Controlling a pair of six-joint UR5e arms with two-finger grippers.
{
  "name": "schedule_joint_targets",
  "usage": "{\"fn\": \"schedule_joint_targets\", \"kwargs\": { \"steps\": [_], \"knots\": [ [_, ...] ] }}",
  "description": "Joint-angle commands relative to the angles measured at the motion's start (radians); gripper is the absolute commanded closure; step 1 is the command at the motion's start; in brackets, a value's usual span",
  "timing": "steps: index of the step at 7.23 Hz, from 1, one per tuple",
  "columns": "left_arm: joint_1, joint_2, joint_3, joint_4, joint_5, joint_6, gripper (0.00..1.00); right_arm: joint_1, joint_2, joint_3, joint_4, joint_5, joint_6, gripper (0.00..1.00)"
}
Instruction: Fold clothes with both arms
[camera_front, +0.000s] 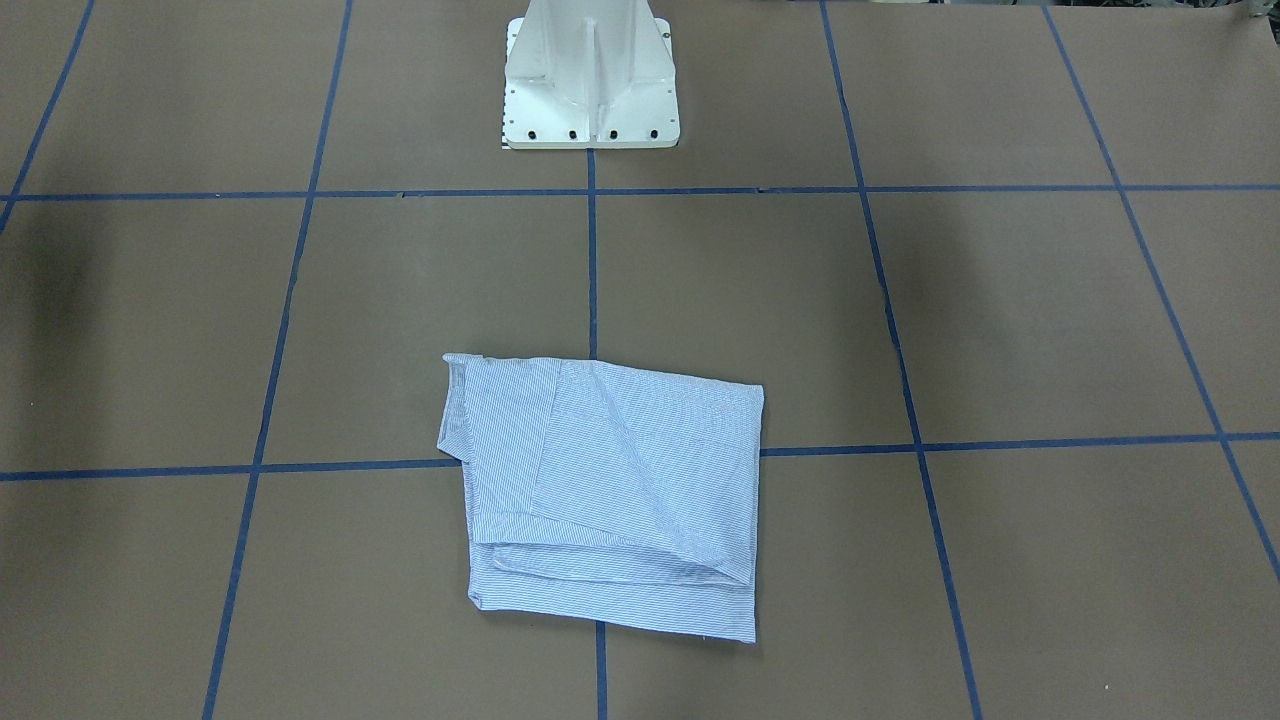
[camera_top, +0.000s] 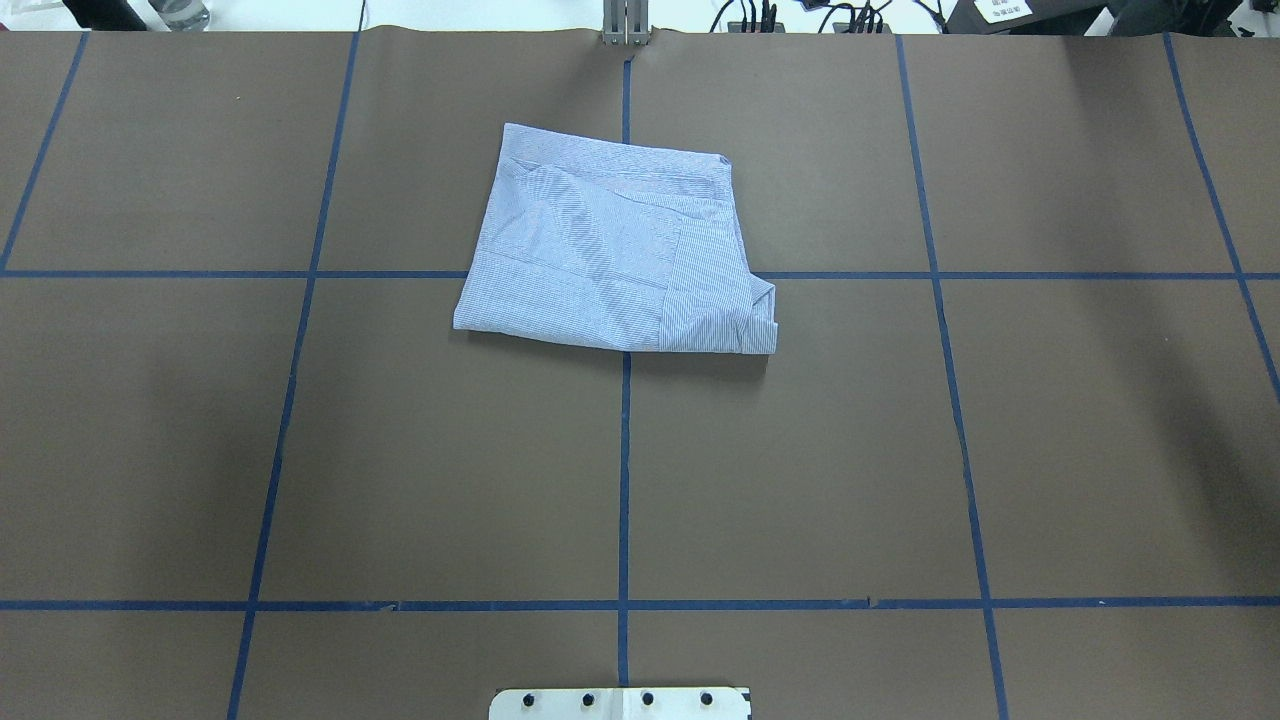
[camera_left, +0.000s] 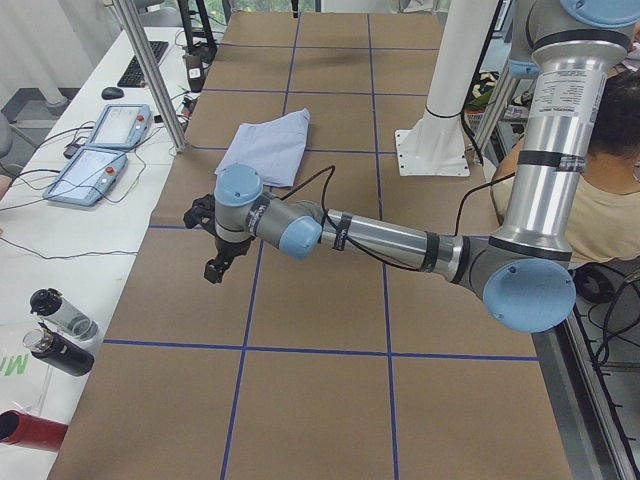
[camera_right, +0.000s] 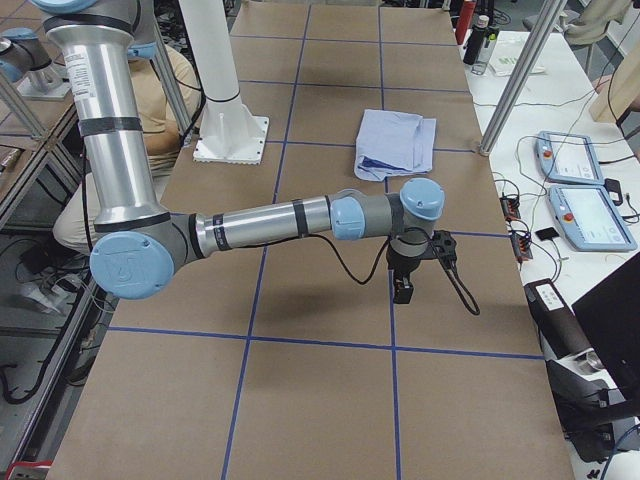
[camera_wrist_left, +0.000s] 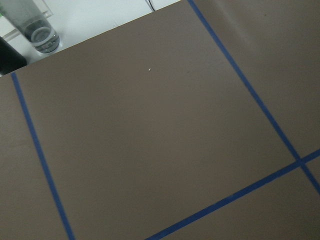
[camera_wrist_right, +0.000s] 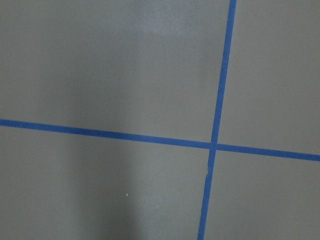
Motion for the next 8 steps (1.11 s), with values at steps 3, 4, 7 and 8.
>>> {"fn": "schedule_joint_targets", "kwargs": {
  "steps": [3, 4, 7, 8],
  "knots": [
    [-0.055, 0.078, 0.01, -0.011, -0.002, 0.057, 0.0, 0.014, -0.037, 0.002, -0.036, -0.012, -0.067, 0.0],
    [-0.053, 0.074, 0.003, -0.008, -0.004, 0.042, 0.0, 0.014, -0.062, -0.017, -0.013, 0.005, -0.052, 0.0],
    [-0.05, 0.069, -0.026, -0.007, -0.014, 0.037, 0.0, 0.018, -0.106, 0.017, -0.005, 0.042, -0.058, 0.0],
    [-0.05, 0.075, -0.036, -0.01, -0.017, 0.039, 0.0, 0.018, -0.161, 0.096, -0.002, 0.033, -0.055, 0.0]
  ]
}}
